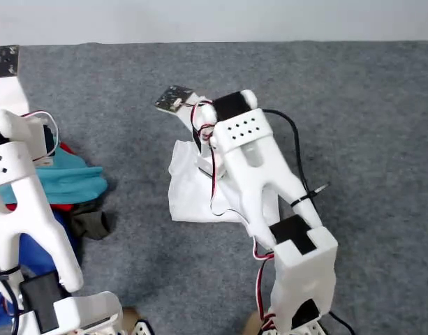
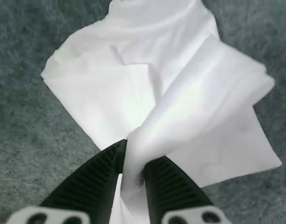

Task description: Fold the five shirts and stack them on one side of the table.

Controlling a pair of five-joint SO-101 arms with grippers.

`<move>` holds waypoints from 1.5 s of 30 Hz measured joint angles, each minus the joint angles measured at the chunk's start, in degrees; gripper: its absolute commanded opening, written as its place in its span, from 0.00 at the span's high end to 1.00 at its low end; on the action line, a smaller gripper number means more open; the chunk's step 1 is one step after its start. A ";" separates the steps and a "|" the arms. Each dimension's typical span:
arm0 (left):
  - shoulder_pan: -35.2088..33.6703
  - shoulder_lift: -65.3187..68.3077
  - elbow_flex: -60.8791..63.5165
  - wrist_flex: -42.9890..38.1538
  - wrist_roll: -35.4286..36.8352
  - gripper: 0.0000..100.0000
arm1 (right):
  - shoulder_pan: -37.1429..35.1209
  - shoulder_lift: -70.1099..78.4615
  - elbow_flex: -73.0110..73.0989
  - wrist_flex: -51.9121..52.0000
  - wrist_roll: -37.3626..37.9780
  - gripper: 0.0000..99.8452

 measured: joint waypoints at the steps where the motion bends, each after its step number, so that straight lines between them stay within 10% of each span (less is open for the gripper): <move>1: 0.00 0.00 0.00 0.00 0.00 1.00 | -0.44 0.62 0.00 0.00 -0.09 0.99; 15: 0.00 0.00 0.00 0.00 0.00 1.00 | -4.40 5.98 0.00 -8.09 -2.37 0.98; 24: 2.90 0.00 5.19 0.09 0.00 1.00 | -9.49 6.86 0.00 -8.70 -3.08 0.73; 45: 3.52 0.00 5.71 -0.79 0.00 1.00 | -1.58 7.82 -12.40 0.97 -5.45 0.87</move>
